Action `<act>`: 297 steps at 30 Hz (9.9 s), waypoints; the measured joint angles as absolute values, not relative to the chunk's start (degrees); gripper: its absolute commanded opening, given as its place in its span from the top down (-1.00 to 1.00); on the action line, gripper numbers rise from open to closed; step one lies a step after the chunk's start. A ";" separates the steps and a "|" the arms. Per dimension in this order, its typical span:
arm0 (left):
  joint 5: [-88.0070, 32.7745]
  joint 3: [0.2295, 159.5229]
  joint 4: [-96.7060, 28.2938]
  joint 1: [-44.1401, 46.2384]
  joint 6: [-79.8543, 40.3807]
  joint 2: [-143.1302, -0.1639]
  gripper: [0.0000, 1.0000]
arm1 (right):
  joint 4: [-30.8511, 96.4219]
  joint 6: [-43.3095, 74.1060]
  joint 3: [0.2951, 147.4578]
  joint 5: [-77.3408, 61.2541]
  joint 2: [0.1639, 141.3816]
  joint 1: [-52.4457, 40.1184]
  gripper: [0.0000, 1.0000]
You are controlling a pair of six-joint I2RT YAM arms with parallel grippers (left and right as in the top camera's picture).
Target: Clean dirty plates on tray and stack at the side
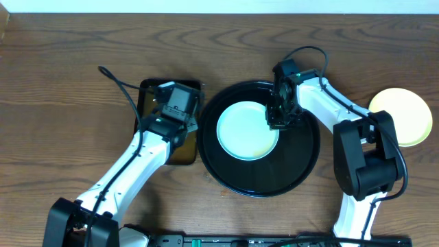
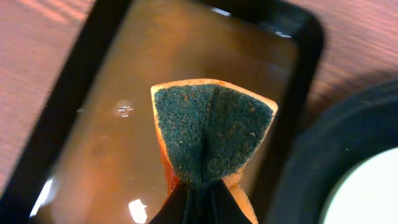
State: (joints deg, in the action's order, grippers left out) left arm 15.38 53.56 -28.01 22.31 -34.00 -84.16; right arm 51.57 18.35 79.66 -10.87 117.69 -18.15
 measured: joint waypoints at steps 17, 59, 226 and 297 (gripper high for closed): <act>14.70 52.29 -29.21 20.40 -34.00 -85.14 0.84 | 45.63 13.65 75.99 -19.42 116.20 -18.00 0.98; 14.70 52.29 -29.54 20.40 -34.00 -85.17 0.85 | 48.86 1.80 75.90 -4.89 96.66 -11.94 0.98; -4.08 52.47 -32.40 8.80 -11.64 -81.95 -0.37 | 44.10 17.30 75.90 -12.69 99.18 36.62 0.04; -3.73 44.69 -50.57 2.24 -10.44 -26.22 -0.60 | 52.88 5.67 50.48 0.05 44.88 -7.38 -0.99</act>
State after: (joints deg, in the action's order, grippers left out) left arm -3.73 44.69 -50.57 2.24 -10.44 -26.22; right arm 52.88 5.67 50.48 0.05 44.88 -7.38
